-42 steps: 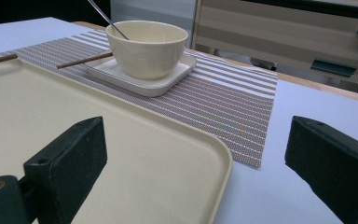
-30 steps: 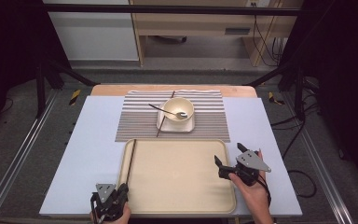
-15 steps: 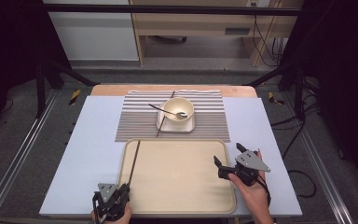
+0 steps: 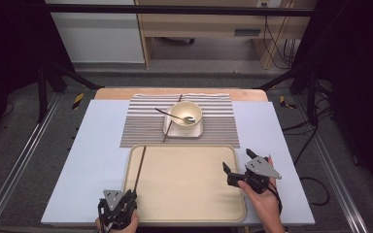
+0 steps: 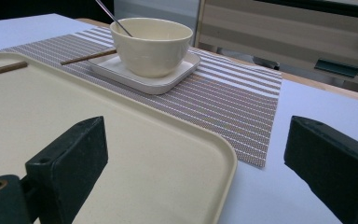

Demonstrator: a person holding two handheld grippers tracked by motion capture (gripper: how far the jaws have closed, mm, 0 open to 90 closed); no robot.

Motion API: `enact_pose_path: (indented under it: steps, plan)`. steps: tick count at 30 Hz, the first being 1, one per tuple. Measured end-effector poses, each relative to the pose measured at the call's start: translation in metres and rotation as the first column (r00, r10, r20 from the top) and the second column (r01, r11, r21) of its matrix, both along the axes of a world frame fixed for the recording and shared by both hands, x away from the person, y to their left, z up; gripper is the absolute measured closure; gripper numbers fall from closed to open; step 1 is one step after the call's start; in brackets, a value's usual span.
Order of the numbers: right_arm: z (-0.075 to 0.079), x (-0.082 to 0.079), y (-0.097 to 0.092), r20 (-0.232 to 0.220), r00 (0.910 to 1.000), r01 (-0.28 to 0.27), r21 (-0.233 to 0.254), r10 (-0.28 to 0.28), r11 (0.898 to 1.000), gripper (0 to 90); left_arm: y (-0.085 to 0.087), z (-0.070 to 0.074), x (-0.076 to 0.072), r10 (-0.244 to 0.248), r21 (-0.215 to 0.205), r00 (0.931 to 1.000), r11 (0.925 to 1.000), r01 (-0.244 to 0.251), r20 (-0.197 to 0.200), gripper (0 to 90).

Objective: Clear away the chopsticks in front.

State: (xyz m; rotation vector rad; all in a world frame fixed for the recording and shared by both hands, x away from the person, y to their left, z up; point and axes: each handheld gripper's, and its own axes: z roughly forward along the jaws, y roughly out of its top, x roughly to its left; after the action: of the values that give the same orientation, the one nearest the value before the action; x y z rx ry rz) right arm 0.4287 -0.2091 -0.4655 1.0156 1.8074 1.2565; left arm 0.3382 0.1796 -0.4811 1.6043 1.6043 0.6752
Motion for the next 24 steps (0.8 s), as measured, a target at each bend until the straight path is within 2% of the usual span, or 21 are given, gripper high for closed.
enact_pose_path:
  steps: [5,11,15,18,24]
  plan:
    - [0.0,0.0,0.0,-0.002,1.0,0.0,-0.001,0.0,1.0,6.2,0.002,0.0,0.001,0.009,-0.001,0.9999,1.0,-0.009,0.007,74.6]
    - [0.0,0.0,0.0,-0.003,1.0,0.0,0.001,0.0,1.0,6.0,0.001,0.005,0.002,0.009,0.03,0.9995,0.9995,-0.009,0.029,62.0]
    - [0.0,0.0,0.0,0.0,1.0,-0.001,-0.002,0.001,1.0,5.8,-0.001,0.009,0.004,0.0,0.041,0.9972,0.9992,-0.003,0.075,52.2]
    - [0.0,0.0,0.0,-0.002,1.0,0.0,-0.002,0.0,1.0,5.7,-0.002,0.012,0.006,-0.009,0.053,0.9955,0.9986,0.004,0.095,46.8]
    - [0.0,0.001,0.0,-0.002,1.0,-0.001,-0.005,0.001,1.0,5.6,-0.001,0.013,0.012,-0.04,0.059,0.995,0.9976,0.035,0.091,39.1]
